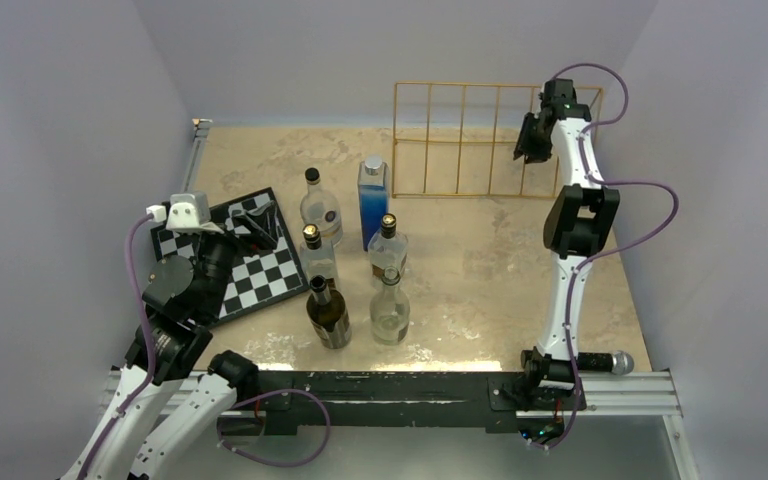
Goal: Take the wine bottle off the wine rack
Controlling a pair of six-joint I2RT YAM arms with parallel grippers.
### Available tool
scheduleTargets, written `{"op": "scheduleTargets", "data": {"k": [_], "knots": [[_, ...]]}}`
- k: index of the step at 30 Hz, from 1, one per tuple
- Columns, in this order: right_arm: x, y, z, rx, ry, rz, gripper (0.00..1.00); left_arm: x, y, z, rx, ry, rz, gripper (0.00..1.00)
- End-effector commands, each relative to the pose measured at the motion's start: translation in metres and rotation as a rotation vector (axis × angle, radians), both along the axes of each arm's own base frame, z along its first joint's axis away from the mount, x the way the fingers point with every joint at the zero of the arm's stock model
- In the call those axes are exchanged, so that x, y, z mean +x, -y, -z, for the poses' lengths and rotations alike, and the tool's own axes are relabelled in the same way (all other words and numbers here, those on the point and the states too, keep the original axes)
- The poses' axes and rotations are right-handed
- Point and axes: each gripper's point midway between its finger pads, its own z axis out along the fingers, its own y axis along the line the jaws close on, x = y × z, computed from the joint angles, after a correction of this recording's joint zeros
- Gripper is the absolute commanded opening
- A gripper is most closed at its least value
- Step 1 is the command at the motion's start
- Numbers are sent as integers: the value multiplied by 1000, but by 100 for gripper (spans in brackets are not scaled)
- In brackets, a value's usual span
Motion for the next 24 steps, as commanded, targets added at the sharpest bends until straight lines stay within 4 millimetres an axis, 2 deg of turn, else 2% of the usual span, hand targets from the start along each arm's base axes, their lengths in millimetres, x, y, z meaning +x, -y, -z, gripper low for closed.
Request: {"op": "scheduleTargets", "data": {"k": [1, 4, 9, 13, 24], "knots": [[-3, 0, -12, 30, -2, 25, 37, 0, 0, -13, -17, 39, -3, 99], [-4, 5, -12, 28, -7, 50, 28, 0, -1, -13, -17, 40, -9, 99], [-3, 8, -14, 24, 12, 85, 0, -1, -3, -14, -18, 45, -17, 99], [-3, 13, -25, 4, 66, 126, 0, 0, -2, -13, -16, 42, -11, 99], [-12, 17, -23, -7, 58, 170, 0, 0, -1, -13, -15, 41, -5, 99]]}}
